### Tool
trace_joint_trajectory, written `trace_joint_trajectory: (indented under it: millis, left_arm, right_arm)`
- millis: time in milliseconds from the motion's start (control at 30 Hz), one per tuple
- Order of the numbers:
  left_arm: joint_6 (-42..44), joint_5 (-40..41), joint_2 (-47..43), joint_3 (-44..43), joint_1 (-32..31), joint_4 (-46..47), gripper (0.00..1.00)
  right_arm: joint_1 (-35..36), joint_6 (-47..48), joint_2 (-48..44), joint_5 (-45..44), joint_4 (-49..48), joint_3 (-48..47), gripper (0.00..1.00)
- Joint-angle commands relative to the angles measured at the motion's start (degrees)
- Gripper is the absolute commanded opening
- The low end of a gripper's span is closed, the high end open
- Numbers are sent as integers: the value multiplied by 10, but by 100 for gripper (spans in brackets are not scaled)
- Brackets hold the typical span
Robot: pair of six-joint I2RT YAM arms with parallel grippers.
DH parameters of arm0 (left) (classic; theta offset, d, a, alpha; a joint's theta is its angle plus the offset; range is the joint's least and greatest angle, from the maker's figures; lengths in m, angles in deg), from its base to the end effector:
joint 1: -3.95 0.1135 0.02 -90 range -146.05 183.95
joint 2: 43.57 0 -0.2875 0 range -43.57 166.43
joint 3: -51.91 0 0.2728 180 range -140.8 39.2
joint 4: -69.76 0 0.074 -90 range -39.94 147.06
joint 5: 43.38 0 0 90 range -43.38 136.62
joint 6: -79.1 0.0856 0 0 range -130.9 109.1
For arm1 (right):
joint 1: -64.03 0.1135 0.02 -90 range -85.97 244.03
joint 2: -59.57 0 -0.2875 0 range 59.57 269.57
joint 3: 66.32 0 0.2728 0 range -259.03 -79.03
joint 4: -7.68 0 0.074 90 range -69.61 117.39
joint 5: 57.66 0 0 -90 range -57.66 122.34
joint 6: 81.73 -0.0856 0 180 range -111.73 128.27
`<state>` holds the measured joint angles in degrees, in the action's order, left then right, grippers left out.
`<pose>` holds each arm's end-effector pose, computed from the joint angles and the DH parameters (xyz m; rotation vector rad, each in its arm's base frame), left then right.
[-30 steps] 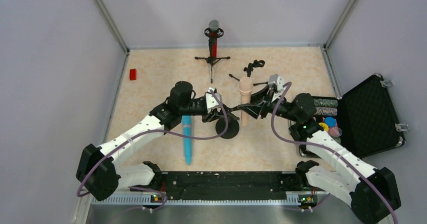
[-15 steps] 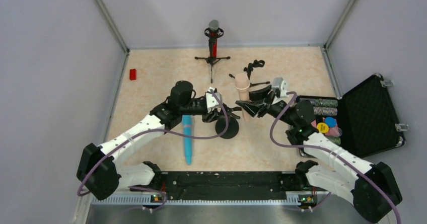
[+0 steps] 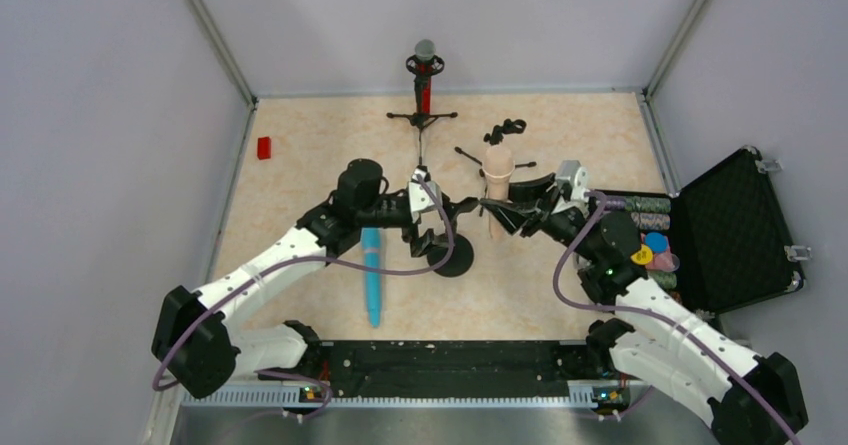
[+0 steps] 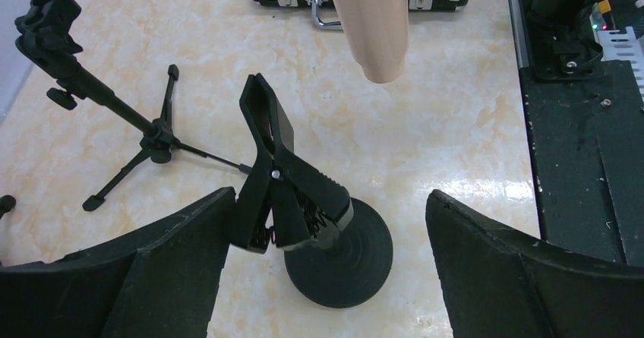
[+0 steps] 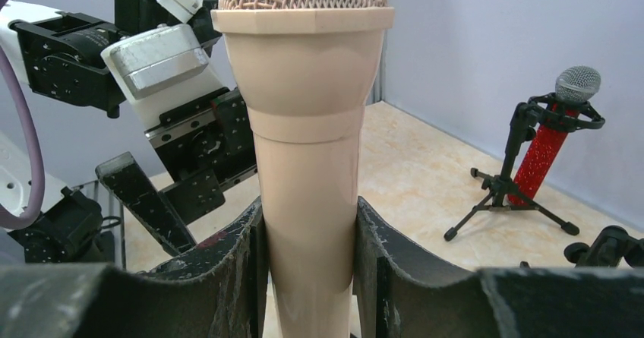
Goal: Attach the microphones to the stand
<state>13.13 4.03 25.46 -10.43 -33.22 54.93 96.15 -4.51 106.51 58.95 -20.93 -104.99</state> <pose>0.2164 -0.2368 0.2999 1.3818 1.3598 -0.8715 0.1785 0.1573 0.3366 -0.6257 1.1552 0.9545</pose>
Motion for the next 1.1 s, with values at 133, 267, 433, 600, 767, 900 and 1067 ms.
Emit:
trace_joint_trajectory:
  millis: [133, 267, 433, 600, 767, 900, 1067]
  left_arm:
    - [-138, -19, -73, 3, 2, 191, 99]
    - [-263, -62, -50, -11, -3, 281, 99]
    - [-306, -84, 4, -56, -39, 296, 99]
    - [-311, -90, 54, -80, -80, 315, 95]
    - [-339, -104, 98, -102, -99, 340, 84]
    - [-375, -100, 121, -101, -104, 378, 77]
    - [-362, -83, 126, -96, -104, 366, 44]
  right_arm:
    - [6, -37, -37, 5, -15, -31, 0]
    - [6, -74, -42, 16, -48, -37, 0]
    - [6, -107, -46, 25, -83, -41, 0]
    - [6, -126, -54, 21, -98, -40, 0]
    - [6, -136, -66, 14, -97, -36, 0]
    - [6, -141, -70, 0, -94, -33, 0]
    - [6, -147, -70, -16, -66, -34, 0]
